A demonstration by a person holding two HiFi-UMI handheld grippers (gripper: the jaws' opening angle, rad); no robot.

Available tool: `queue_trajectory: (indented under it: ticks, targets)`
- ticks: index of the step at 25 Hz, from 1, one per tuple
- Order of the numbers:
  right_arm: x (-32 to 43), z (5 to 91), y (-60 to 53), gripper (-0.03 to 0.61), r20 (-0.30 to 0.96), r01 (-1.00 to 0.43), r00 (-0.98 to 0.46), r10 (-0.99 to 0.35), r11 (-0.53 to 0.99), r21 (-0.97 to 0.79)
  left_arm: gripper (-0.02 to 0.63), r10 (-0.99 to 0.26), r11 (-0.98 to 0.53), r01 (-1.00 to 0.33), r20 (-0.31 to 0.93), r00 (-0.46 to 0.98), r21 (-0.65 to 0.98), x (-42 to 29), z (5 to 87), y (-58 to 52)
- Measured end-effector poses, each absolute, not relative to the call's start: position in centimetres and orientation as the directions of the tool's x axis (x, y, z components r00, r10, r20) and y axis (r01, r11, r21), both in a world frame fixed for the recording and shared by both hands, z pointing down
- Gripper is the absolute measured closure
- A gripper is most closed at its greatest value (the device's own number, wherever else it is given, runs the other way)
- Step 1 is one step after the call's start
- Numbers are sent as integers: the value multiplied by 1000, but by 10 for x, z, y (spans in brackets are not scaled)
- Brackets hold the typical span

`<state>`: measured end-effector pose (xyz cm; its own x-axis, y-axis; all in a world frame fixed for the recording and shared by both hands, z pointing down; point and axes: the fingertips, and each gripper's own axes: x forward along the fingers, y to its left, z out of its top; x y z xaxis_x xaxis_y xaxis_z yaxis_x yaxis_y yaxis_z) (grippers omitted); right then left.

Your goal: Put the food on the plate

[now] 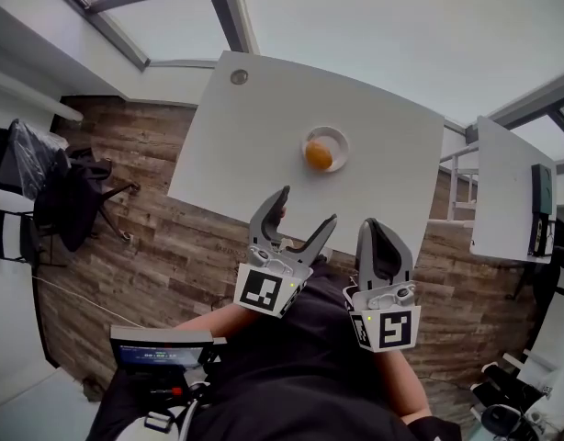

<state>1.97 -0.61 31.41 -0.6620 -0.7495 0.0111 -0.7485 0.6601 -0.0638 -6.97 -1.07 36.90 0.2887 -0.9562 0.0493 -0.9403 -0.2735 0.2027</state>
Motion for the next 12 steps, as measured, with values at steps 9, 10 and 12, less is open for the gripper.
queue_trajectory:
  ticks: [9, 10, 12]
  targets:
    - [15, 316, -11, 571, 6, -748, -662, -749, 661, -62, 371, -961, -266, -939, 15, 275, 216, -72, 360, 2]
    - [16, 316, -12, 571, 5, -747, -663, -749, 661, -62, 387, -962, -263, -941, 20, 273, 215, -72, 362, 2]
    - [11, 314, -11, 571, 3, -744, -666, -746, 665, -61, 481, -965, -252, -944, 19, 262, 214, -78, 361, 4]
